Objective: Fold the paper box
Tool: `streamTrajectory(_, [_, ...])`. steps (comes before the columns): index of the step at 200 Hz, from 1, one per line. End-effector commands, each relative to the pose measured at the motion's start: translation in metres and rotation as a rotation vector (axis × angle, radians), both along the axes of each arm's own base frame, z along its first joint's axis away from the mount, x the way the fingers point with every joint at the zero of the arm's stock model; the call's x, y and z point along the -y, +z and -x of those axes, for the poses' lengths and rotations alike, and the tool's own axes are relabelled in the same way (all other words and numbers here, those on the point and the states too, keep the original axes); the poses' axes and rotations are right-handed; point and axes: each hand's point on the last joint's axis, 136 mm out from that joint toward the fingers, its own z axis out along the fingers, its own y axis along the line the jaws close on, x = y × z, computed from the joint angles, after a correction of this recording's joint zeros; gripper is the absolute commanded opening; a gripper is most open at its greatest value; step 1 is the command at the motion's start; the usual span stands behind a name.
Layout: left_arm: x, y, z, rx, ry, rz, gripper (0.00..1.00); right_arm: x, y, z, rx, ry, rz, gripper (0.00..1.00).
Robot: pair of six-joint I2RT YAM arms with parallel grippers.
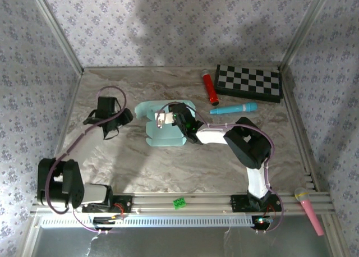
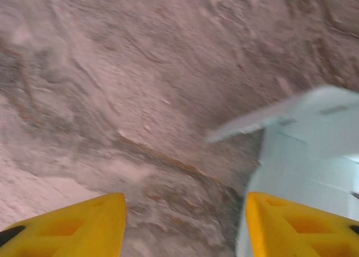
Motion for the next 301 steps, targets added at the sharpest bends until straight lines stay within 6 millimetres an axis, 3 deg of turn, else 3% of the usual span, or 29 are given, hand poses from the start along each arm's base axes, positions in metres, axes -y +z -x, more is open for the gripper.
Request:
streamTrajectory(1, [-0.019, -0.005, -0.015, -0.035, 0.021, -0.050, 0.58, -0.002, -0.003, -0.003, -0.012, 0.013, 0.015, 0.00])
streamTrajectory(22, [-0.029, -0.020, -0.033, -0.068, 0.032, -0.050, 0.58, -0.001, -0.004, -0.006, -0.016, 0.009, 0.012, 0.00])
streamTrajectory(45, [-0.026, -0.035, -0.054, -0.106, -0.015, -0.034, 0.57, -0.002, -0.001, -0.008, -0.015, 0.008, 0.003, 0.00])
streamTrajectory(103, [0.004, -0.063, -0.077, -0.180, -0.173, 0.070, 0.54, -0.001, -0.005, -0.011, -0.024, 0.002, 0.006, 0.00])
streamTrajectory(194, [0.054, -0.045, -0.068, -0.125, -0.407, 0.190, 0.51, 0.000, -0.008, -0.019, -0.037, -0.020, -0.003, 0.00])
streamTrajectory(301, [0.083, -0.031, -0.063, -0.073, -0.504, 0.238, 0.50, 0.001, -0.020, -0.021, -0.061, -0.032, 0.015, 0.00])
